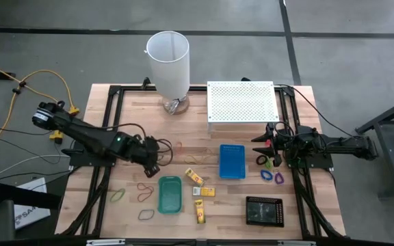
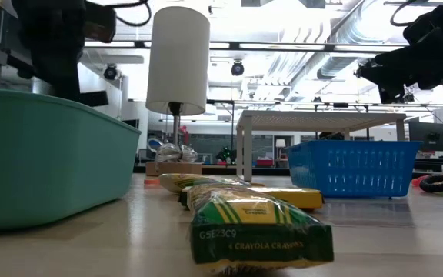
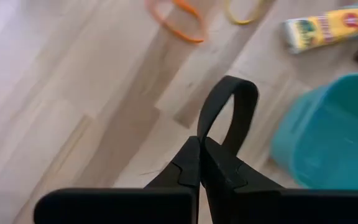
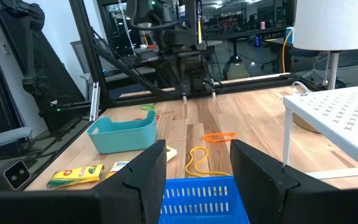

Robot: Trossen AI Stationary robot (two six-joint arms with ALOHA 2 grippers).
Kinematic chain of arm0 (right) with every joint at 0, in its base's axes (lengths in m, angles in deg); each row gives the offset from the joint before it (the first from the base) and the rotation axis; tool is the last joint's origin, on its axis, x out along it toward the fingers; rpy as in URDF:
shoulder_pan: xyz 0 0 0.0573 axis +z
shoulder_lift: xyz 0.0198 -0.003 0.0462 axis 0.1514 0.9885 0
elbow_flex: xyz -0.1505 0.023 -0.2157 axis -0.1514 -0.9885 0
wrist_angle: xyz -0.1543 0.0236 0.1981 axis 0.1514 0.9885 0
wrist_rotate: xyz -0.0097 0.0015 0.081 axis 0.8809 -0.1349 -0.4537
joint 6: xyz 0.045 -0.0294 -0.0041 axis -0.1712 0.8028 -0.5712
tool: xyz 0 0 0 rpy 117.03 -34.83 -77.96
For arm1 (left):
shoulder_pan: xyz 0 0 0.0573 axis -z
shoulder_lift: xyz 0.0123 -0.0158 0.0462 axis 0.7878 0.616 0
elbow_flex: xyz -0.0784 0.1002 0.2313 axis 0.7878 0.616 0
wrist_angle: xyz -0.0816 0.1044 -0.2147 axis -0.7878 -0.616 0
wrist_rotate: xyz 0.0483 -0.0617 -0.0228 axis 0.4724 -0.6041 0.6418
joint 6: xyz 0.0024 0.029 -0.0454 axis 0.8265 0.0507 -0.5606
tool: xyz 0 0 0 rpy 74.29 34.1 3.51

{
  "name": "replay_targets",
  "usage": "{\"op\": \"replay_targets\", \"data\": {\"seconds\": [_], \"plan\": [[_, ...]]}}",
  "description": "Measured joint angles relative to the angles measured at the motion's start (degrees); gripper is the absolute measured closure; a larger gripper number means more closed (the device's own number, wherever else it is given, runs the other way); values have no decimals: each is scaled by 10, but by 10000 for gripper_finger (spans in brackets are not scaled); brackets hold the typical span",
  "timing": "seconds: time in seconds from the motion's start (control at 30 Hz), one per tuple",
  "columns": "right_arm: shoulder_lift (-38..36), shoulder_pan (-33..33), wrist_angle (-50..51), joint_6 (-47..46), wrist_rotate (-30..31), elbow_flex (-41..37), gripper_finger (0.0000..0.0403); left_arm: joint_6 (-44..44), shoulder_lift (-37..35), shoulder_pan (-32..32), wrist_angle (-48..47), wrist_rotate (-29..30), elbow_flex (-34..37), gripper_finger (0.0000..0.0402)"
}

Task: Pick & Place Office Desk Supplies
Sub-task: Put the black rubber band into the green bin

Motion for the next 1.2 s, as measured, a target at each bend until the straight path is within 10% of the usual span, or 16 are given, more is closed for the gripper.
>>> {"op": "replay_targets", "data": {"seconds": [1.2], "plan": [[0,0,0,0,0,0,237,28,145,93,161,-86,-78,401]]}}
